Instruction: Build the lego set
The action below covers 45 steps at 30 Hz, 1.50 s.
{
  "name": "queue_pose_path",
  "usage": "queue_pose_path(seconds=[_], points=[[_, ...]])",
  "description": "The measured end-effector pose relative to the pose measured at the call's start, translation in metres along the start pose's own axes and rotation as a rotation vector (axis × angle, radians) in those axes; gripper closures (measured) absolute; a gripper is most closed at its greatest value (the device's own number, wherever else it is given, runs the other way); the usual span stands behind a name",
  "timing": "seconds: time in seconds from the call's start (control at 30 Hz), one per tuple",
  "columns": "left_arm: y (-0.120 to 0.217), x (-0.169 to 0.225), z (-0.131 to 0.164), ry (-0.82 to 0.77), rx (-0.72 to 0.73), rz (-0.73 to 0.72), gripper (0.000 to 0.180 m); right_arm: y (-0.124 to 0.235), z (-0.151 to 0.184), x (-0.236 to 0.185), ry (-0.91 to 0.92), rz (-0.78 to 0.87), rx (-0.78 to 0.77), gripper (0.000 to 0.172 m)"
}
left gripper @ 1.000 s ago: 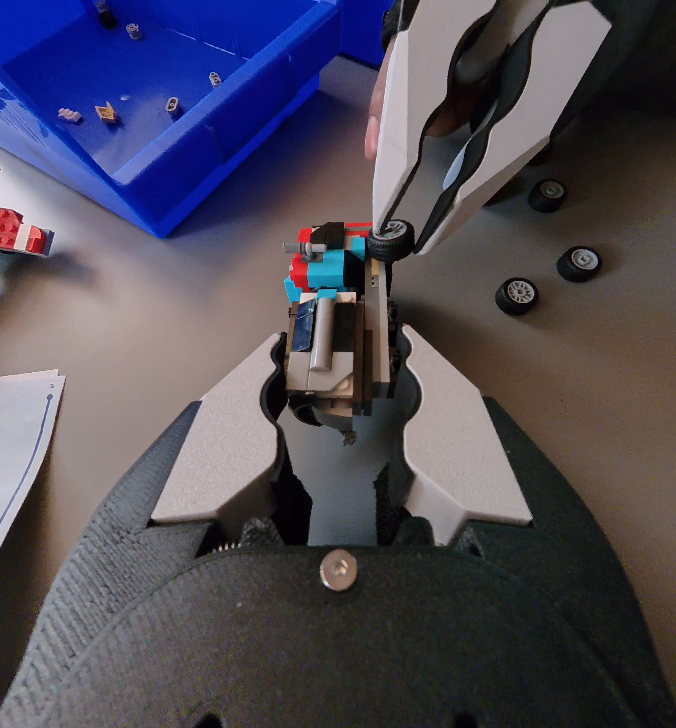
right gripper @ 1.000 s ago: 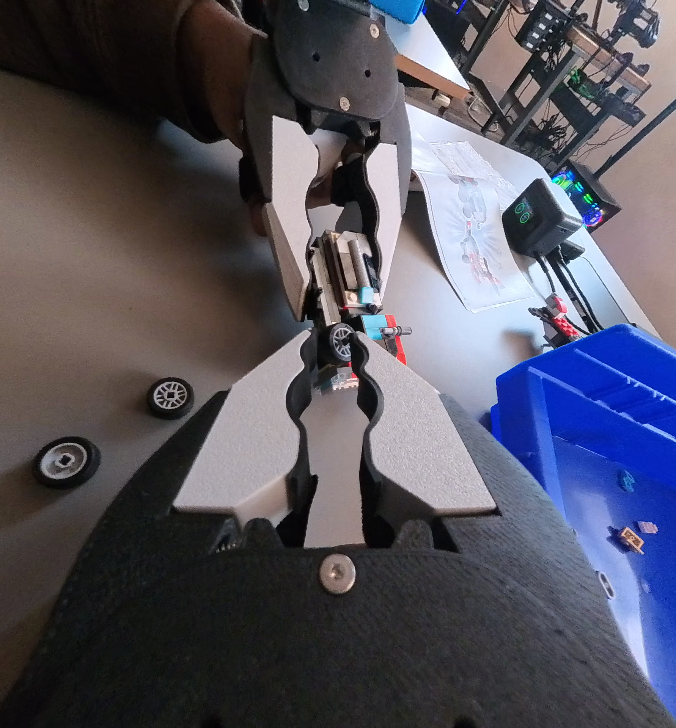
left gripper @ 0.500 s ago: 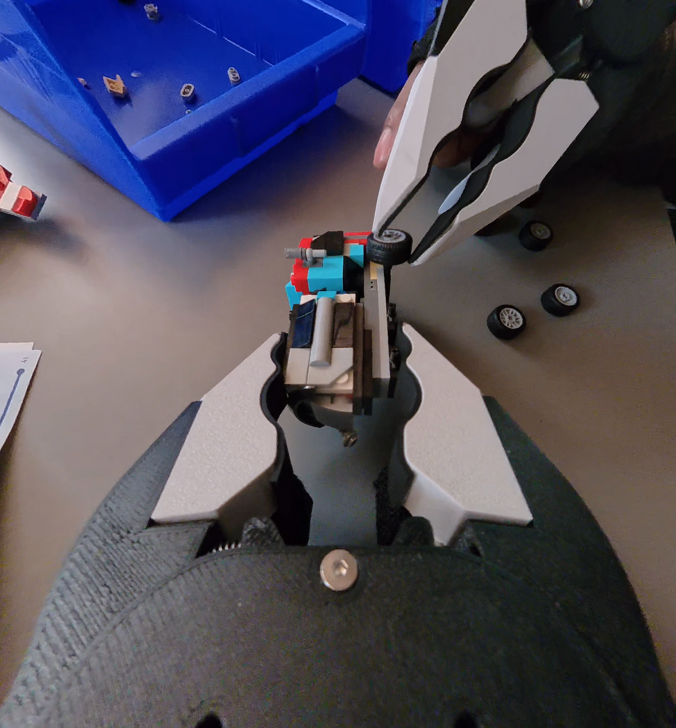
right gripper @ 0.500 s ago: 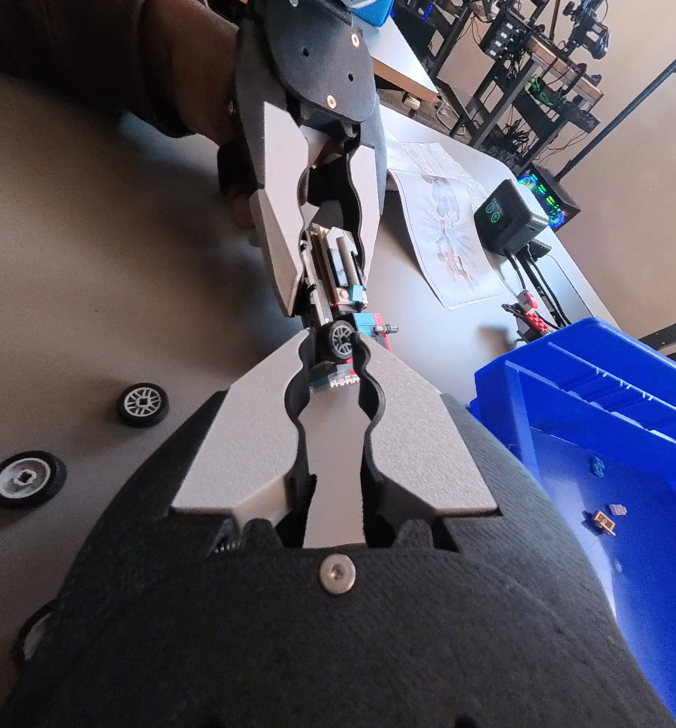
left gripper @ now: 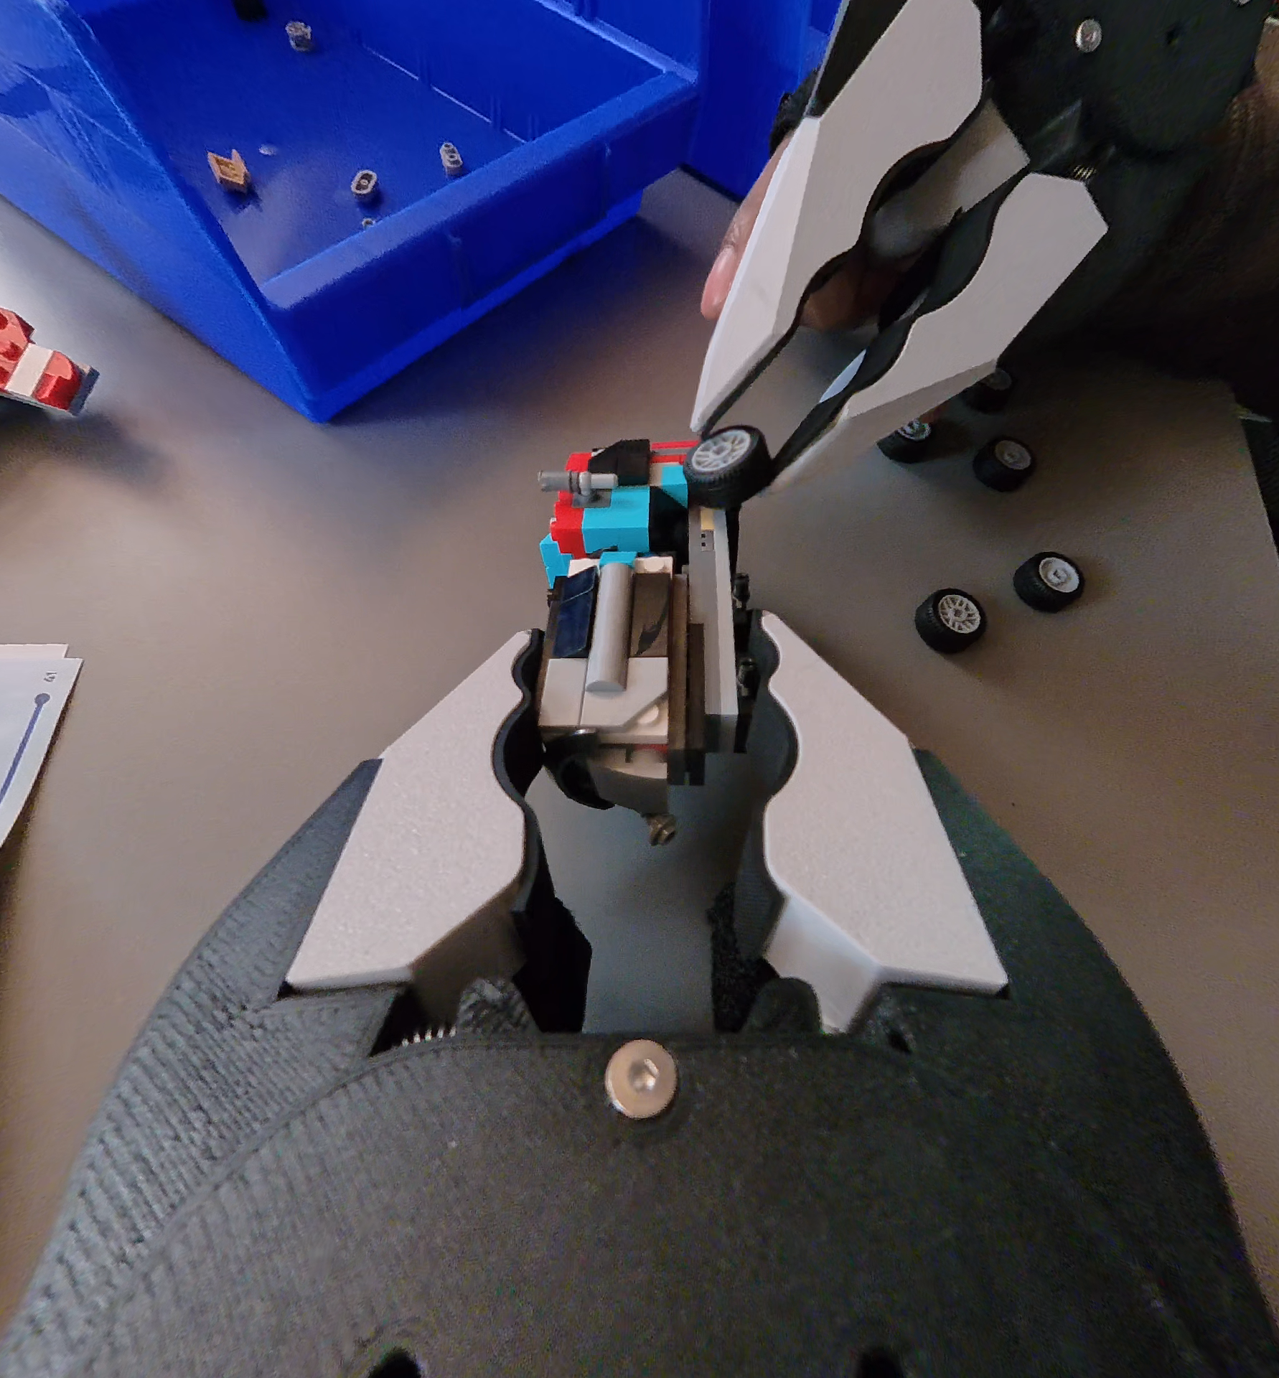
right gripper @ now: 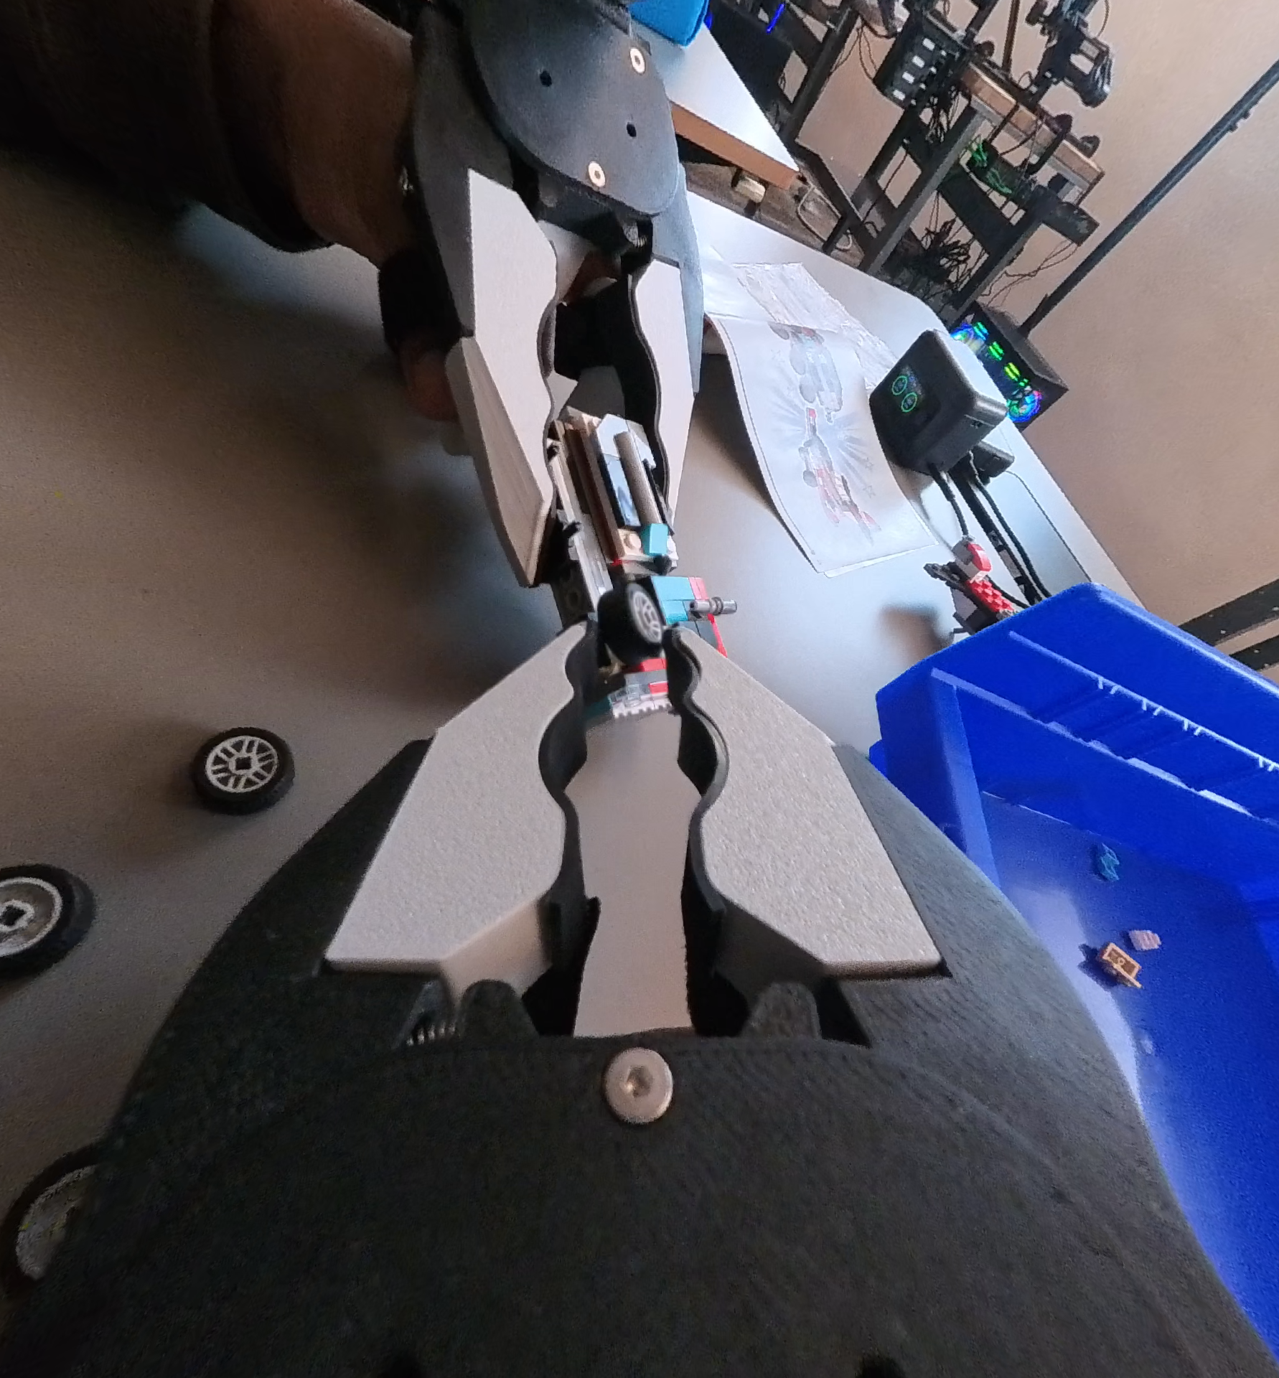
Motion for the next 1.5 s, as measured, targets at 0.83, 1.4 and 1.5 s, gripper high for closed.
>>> queue_pose_path(seconds=[0.83,1.4,1.5], points=[[0.017,-0.013,-0.004,0.187,0.077,-0.043,0.125,-0.006,-0.008,-0.001,0.431,0.207,0.106,0.116],[0.025,-0.012,-0.008,0.210,0.079,-0.083,0.125,-0.037,-0.011,-0.011,0.669,0.228,0.067,0.100],[0.026,-0.013,-0.007,0.216,0.077,-0.086,0.125,-0.039,-0.011,-0.011,0.674,0.228,0.071,0.105]])
Point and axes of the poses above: each gripper's, where its closed fingertips meet, y back along the fingers, z out of its underside, x = y × z across the jaws, the point moved 6 cm from there along y, back along the fingers, and after that the axes turned 10 degrees about z, right-handed, at the moved point
